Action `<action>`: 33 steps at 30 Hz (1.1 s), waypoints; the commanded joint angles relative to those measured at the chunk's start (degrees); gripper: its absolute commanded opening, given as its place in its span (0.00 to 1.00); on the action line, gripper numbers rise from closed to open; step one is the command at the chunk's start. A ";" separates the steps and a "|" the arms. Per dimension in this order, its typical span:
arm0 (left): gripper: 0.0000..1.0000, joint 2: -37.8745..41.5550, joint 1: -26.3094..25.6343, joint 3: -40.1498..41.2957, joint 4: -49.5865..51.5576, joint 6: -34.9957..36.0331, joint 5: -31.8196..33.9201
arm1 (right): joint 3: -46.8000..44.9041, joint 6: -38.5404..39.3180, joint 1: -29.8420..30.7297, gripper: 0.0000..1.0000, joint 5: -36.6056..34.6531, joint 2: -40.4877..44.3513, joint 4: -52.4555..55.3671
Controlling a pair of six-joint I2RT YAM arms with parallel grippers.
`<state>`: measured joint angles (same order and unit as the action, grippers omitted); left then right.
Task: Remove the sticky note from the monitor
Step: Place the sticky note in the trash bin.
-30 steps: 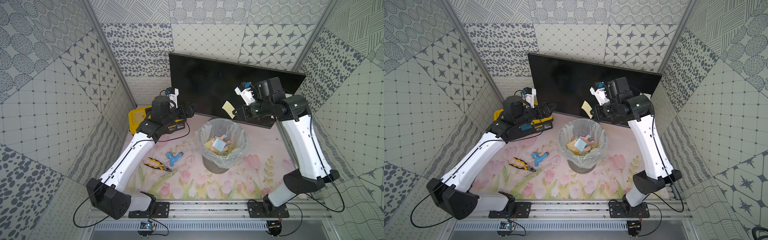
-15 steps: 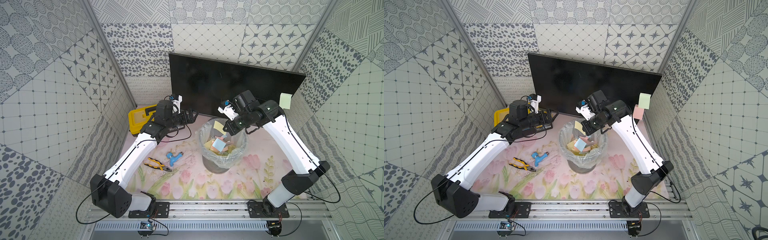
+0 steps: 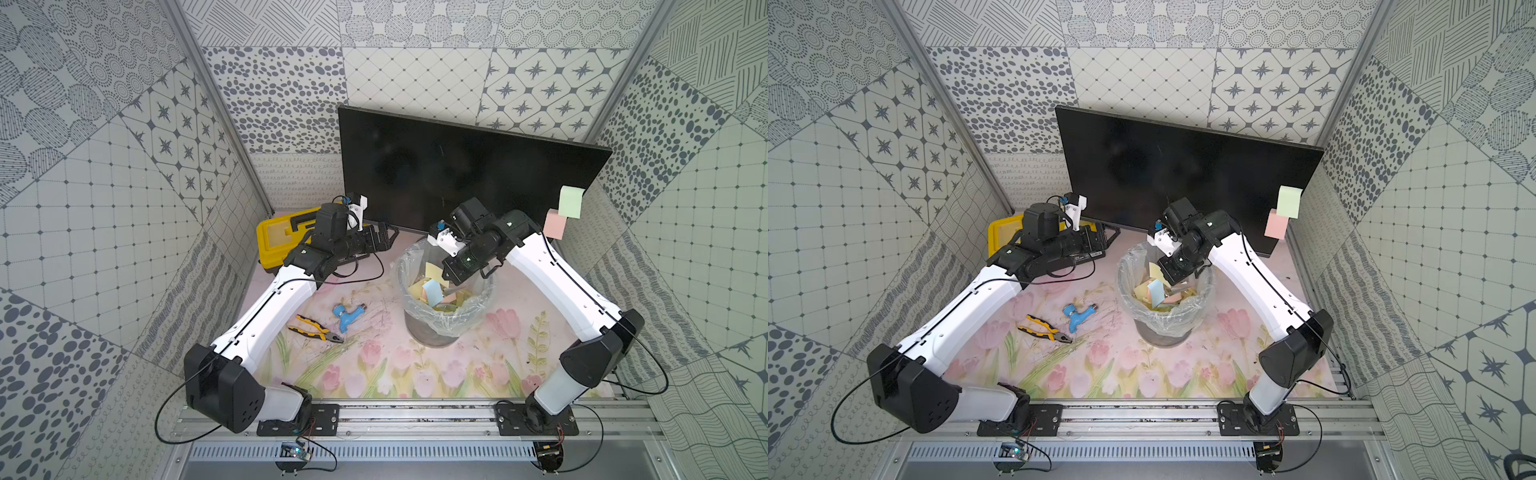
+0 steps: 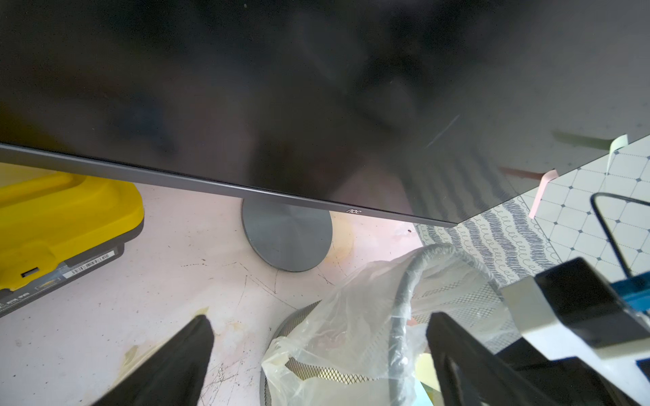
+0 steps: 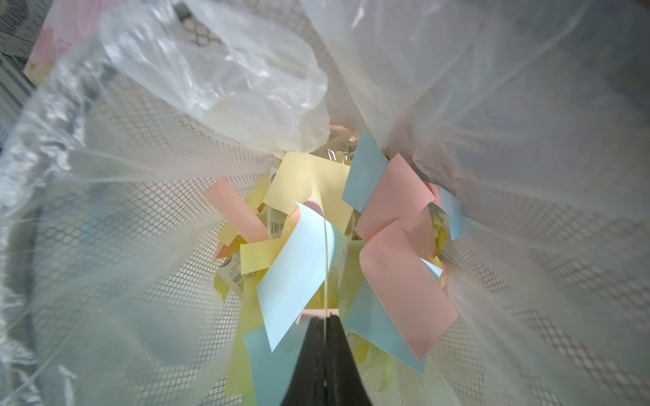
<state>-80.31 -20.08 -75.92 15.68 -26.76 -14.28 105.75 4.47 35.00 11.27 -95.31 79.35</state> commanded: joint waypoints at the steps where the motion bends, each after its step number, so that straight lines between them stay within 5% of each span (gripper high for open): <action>1: 0.99 -0.17 0.21 -0.43 -1.92 1.79 -1.76 | -0.27 0.33 0.27 0.14 -2.67 -0.58 -1.74; 16: 0.99 -0.59 0.25 -1.27 -1.97 2.28 -2.85 | 4.01 1.12 0.93 0.59 -8.43 -1.46 1.43; 33: 0.99 0.49 0.17 -0.48 -0.71 3.81 -2.08 | 5.51 -0.13 3.35 0.85 11.63 -0.61 -4.39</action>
<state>-80.53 -20.08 -76.42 15.77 -25.21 -15.22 109.25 5.30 38.24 18.35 -96.79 78.63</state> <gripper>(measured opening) 0.995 0.849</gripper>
